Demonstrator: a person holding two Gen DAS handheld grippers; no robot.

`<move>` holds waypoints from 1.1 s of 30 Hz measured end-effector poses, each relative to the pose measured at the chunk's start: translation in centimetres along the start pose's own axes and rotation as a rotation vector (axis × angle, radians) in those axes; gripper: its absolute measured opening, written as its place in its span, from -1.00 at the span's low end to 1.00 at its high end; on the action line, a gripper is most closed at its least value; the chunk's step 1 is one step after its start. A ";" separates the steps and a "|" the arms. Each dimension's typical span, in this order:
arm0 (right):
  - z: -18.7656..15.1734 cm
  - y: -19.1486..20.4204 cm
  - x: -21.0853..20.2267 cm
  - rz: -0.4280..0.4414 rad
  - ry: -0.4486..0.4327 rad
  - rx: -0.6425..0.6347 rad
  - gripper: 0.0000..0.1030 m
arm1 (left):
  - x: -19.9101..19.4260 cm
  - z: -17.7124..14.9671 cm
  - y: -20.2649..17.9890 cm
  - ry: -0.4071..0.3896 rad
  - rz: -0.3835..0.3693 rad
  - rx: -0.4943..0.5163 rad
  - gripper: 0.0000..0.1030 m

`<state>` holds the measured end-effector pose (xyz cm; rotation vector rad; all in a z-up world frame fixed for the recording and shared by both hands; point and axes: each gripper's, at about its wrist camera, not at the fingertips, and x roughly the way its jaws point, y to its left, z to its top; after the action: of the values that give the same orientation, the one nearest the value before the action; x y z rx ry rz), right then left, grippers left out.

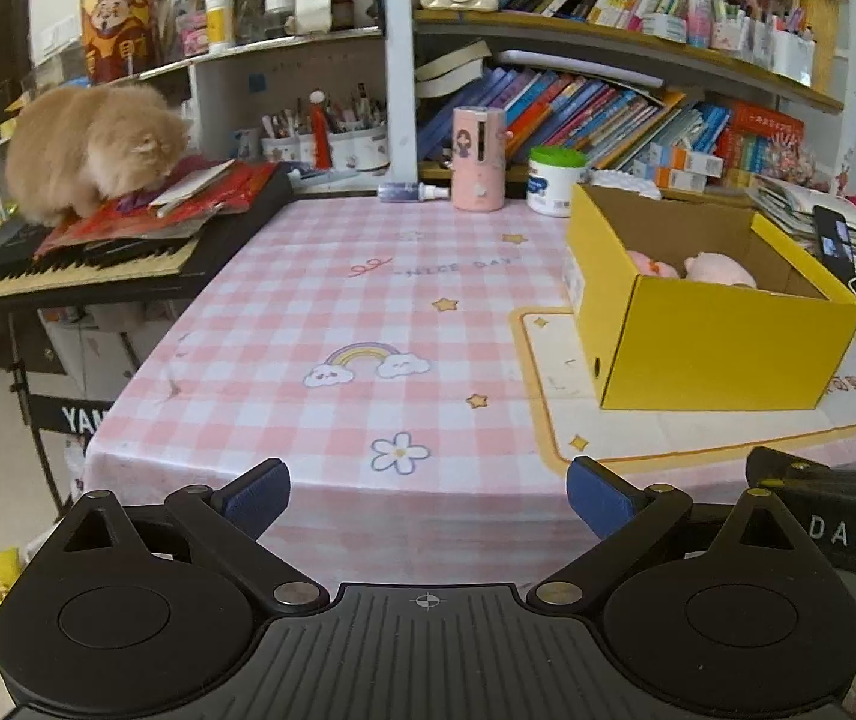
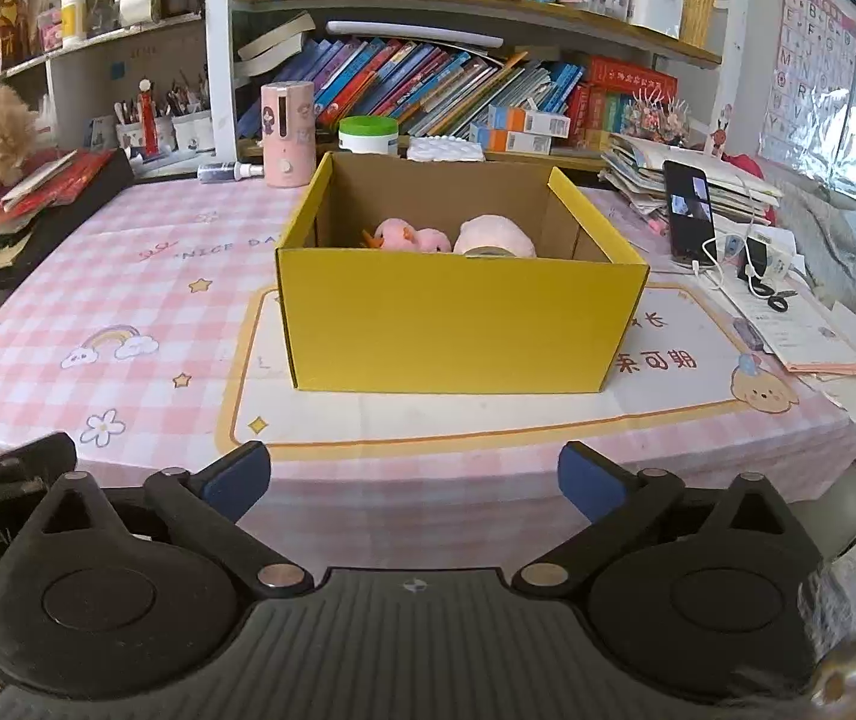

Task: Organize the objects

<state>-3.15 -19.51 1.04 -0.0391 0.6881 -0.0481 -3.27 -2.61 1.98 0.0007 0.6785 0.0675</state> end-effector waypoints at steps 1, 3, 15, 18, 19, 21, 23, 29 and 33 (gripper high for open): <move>-0.1 0.2 -0.1 -0.003 0.001 -0.004 1.00 | 0.0 -0.1 0.1 0.005 0.000 -0.002 0.95; -0.4 0.4 -0.2 -0.006 0.005 -0.006 1.00 | 0.1 -0.2 0.2 0.014 0.000 0.002 0.95; -1.1 0.6 -0.5 -0.031 0.029 0.001 1.00 | 0.0 -0.8 -0.1 0.030 0.002 0.031 0.96; -1.3 0.6 -0.5 -0.034 0.035 0.002 1.00 | -0.1 -0.7 -0.2 0.032 0.006 0.029 0.96; -1.3 0.6 -0.5 -0.036 0.035 0.002 1.00 | 0.0 -0.7 -0.3 0.034 0.007 0.026 0.96; -1.3 0.6 -0.5 -0.040 0.036 0.004 1.00 | 0.1 -0.7 -0.2 0.039 0.007 0.017 0.96; -1.2 0.6 -0.4 -0.045 0.037 0.005 1.00 | 0.2 -0.7 -0.2 0.043 0.008 0.012 0.96; -1.2 0.6 -0.4 -0.040 0.039 0.011 1.00 | 0.4 -0.8 -0.3 0.041 0.026 0.024 0.96; -1.1 0.6 -0.4 -0.040 0.040 0.010 1.00 | 0.5 -0.9 -0.4 0.047 0.030 0.018 0.96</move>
<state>-4.16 -18.94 0.41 -0.0420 0.7269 -0.0907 -3.40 -2.96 0.98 0.0270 0.7262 0.0900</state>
